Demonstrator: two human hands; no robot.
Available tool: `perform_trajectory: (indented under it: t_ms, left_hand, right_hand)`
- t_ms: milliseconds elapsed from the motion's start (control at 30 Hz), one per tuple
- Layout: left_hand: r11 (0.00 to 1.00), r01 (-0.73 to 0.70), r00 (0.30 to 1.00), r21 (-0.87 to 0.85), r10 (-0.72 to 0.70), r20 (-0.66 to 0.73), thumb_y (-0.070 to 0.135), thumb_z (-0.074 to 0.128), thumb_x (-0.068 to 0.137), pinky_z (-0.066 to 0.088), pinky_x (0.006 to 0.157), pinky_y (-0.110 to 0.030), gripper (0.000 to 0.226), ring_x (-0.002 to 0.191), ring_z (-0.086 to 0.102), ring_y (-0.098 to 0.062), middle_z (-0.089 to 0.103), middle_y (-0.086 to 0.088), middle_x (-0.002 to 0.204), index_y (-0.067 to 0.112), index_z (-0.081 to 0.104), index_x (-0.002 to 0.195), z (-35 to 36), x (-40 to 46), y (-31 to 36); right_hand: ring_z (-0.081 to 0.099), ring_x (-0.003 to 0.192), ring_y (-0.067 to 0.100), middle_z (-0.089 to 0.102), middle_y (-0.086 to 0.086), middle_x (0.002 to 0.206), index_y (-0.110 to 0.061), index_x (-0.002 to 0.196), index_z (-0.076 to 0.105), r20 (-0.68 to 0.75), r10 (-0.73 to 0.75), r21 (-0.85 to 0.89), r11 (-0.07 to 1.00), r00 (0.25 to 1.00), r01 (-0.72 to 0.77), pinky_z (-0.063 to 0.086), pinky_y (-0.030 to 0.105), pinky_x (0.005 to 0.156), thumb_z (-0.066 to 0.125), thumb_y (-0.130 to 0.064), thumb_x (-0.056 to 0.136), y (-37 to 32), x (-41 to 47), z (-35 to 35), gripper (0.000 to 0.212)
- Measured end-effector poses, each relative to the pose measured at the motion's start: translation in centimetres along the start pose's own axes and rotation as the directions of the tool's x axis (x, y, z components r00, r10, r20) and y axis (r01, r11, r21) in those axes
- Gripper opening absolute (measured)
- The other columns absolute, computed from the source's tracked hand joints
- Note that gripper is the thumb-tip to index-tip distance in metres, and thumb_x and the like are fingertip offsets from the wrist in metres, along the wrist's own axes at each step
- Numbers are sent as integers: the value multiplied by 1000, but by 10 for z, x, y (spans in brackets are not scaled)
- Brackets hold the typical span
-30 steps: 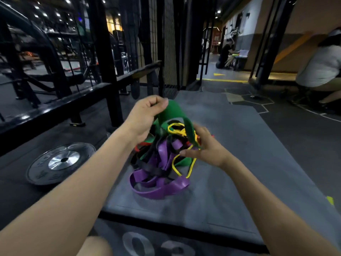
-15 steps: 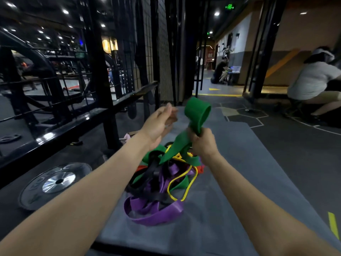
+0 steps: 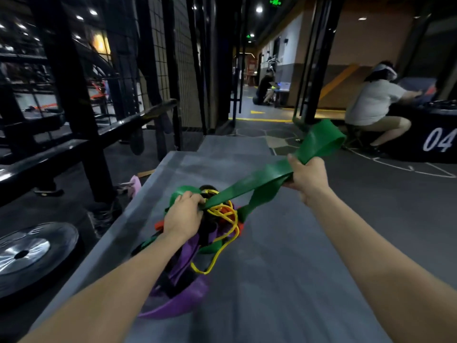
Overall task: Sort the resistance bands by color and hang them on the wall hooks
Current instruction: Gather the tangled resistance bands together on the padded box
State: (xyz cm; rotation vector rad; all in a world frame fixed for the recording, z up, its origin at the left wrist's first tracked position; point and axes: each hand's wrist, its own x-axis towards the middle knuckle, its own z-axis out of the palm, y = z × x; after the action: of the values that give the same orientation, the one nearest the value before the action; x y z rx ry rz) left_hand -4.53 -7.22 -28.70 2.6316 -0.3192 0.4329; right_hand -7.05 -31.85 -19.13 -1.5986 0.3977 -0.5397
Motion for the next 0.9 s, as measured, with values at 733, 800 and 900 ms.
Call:
perform_trajectory:
  t_ms: [733, 800, 900]
  left_hand:
    - [966, 129, 992, -226, -124, 36, 34, 57, 90, 45, 83, -38, 21, 94, 59, -26, 65, -5, 101, 15, 62, 100, -42, 7, -46]
    - [962, 132, 991, -238, -121, 60, 35, 57, 90, 47, 86, -40, 21, 94, 60, -26, 65, -5, 101, 16, 62, 99, -48, 9, -45]
    - [951, 67, 995, -303, -40, 94, 31, 59, 89, 46, 86, -38, 15, 88, 59, -20, 65, -2, 94, 17, 63, 92, -56, 7, -41]
  right_hand:
    - [56, 114, 33, 63, 17, 119, -9, 120, 57, 521, 8, -688, 596, 853, 415, 45, 36, 90, 62, -46, 84, 44, -61, 66, 53]
    - [42, 128, 34, 51, 16, 134, -11, 138, 38, 629, -47, -624, 565, 776, 540, 35, 37, 102, 64, -46, 83, 44, -74, 85, 70]
    - [27, 131, 36, 33, 16, 141, -16, 146, 20, 604, -190, -590, 546, 774, 595, 29, 41, 106, 65, -42, 83, 36, -83, 103, 82]
